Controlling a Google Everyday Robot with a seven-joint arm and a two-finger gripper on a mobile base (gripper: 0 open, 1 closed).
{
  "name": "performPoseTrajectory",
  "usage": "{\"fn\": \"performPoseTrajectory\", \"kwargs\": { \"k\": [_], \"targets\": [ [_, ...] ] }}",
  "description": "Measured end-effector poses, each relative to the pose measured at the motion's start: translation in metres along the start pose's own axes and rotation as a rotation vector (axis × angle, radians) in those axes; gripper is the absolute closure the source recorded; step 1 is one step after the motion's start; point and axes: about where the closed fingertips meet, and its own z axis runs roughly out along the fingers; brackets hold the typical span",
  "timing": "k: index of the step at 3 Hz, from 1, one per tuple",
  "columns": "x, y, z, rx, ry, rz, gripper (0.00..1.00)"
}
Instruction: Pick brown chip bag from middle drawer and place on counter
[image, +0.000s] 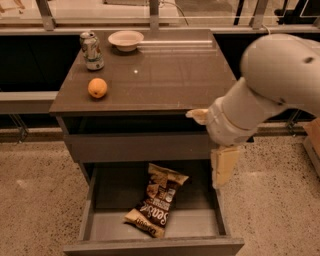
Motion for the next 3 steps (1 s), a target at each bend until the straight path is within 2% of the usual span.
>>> {"fn": "performPoseTrajectory", "kwargs": {
  "k": [1,2,3],
  "targets": [
    [0.001,0.016,0.055,-0.203,0.144,-0.322,0.00],
    [0.012,0.029,0.083,-0.220,0.135,-0.531,0.00],
    [0.011,0.027,0.082,-0.215,0.129,-0.609,0.00]
  ]
}}
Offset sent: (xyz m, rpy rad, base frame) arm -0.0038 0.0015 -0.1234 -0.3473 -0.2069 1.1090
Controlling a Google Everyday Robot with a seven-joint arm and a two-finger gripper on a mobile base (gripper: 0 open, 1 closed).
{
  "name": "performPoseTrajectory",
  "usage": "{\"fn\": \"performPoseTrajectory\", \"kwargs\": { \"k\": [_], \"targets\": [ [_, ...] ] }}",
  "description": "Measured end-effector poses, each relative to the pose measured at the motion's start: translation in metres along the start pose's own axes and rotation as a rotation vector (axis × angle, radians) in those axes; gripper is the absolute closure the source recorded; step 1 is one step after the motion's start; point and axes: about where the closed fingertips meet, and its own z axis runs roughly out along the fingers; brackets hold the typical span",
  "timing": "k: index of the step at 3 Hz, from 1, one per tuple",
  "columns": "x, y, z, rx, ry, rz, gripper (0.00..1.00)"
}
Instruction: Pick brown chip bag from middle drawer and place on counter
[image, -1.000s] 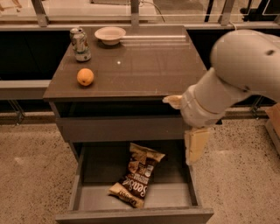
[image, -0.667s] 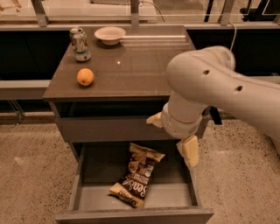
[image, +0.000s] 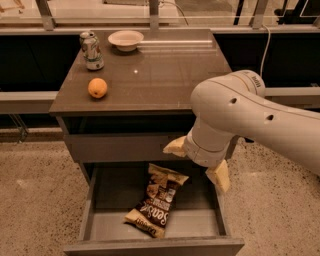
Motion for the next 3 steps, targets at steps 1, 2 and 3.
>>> {"fn": "performPoseTrajectory", "kwargs": {
  "k": [1,2,3],
  "targets": [
    [0.000,0.004,-0.015,-0.064,0.063,-0.014,0.00],
    [-0.007,0.004,0.008,-0.058,0.005,-0.058,0.00],
    [-0.027,-0.004,0.072,0.121,-0.165,-0.144,0.00]
  ]
}}
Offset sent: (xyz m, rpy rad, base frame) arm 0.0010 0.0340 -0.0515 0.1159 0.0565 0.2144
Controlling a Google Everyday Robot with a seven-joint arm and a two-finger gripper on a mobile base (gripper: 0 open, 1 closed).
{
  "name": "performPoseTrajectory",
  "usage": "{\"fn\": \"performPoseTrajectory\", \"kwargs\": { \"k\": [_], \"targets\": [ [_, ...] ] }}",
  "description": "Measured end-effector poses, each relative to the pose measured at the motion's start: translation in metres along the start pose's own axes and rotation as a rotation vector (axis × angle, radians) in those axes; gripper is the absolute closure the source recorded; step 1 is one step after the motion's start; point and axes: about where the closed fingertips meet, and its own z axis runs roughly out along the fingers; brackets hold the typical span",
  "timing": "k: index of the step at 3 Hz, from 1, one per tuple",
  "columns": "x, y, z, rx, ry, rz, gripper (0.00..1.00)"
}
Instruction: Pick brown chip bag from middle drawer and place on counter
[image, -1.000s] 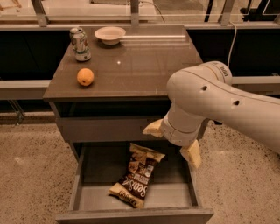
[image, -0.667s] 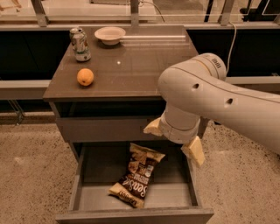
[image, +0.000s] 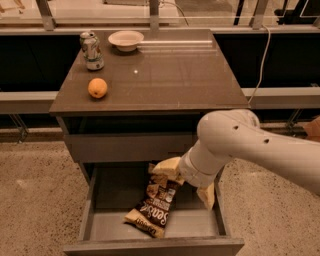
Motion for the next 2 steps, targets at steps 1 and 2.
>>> {"fn": "performPoseTrajectory", "kwargs": {
  "k": [1,2],
  "targets": [
    [-0.0107,-0.0135,0.0446,0.146,-0.044,-0.098,0.00],
    [-0.0048,-0.0230,0.0458,0.182,-0.019,-0.122,0.00]
  ]
}}
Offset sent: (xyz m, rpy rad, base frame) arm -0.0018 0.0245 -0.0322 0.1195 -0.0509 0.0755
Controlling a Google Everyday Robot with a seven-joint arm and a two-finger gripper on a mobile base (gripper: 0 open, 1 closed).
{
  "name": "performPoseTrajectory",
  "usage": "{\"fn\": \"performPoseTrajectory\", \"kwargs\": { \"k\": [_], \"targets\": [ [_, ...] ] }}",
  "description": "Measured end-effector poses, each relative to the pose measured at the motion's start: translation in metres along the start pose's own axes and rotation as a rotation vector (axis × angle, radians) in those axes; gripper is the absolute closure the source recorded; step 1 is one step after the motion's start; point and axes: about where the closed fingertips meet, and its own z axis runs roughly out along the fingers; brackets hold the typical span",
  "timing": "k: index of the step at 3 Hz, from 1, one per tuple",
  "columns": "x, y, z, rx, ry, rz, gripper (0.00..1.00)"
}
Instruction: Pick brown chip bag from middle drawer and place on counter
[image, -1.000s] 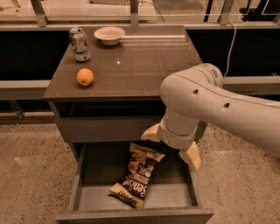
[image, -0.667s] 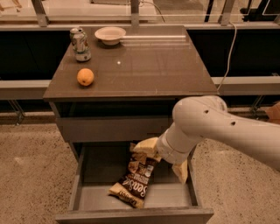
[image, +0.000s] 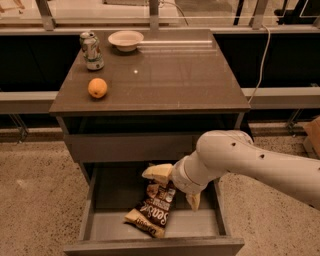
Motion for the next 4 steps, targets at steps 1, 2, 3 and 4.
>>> {"fn": "performPoseTrajectory", "kwargs": {
  "k": [1,2,3,4],
  "targets": [
    [0.000,0.000,0.000,0.000,0.000,0.000,0.00],
    [0.020,-0.004,0.024,-0.048,0.090,-0.010,0.00],
    [0.045,-0.007,0.059,-0.096,0.175,-0.033,0.00],
    [0.071,-0.004,0.091,-0.127,0.233,-0.045,0.00]
  ]
}}
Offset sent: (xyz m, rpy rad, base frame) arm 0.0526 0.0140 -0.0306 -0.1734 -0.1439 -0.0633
